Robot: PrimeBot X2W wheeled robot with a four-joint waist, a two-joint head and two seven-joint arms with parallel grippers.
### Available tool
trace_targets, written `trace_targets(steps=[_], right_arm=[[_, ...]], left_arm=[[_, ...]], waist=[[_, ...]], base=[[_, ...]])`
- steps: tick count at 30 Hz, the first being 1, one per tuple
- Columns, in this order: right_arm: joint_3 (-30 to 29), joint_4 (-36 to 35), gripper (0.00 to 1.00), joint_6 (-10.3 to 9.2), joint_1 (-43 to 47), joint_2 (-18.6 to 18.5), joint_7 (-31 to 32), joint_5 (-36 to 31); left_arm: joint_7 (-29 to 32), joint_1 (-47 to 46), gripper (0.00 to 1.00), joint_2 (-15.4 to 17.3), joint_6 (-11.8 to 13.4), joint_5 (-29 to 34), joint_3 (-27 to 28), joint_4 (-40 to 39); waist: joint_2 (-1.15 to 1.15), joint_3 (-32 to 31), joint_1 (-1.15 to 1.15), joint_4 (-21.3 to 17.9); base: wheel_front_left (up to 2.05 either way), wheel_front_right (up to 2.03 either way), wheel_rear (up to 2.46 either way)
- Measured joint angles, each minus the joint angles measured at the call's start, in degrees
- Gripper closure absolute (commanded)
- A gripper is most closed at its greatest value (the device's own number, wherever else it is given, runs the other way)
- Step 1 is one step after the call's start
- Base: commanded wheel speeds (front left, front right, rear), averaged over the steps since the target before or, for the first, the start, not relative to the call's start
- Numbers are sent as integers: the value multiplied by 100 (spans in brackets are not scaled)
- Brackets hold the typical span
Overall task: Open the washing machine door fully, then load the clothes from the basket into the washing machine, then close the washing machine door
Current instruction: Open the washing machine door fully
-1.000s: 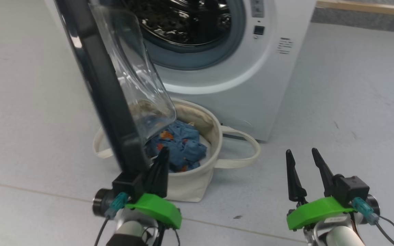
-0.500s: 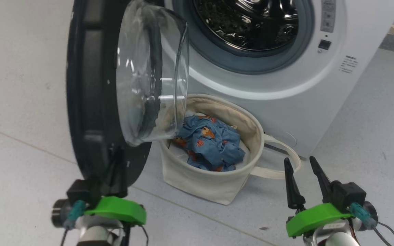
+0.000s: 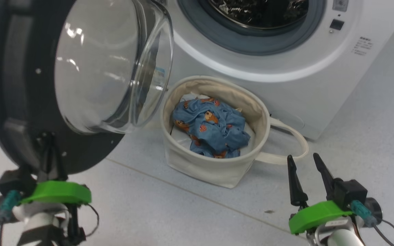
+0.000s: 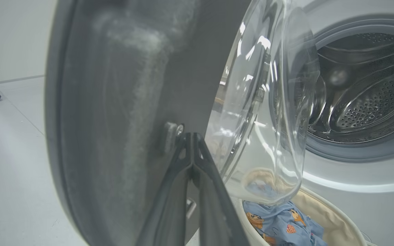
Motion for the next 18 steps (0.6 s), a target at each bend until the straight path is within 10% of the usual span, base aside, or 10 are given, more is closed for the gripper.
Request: trace_targets(steps=[18], right_arm=[[-199, -92, 0, 0, -475, -169, 0, -580]], left_arm=[[-1, -1212, 100, 534, -259, -421, 1020, 454]], waist=[[0, 1101, 1, 432]], base=[[0, 0, 0]])
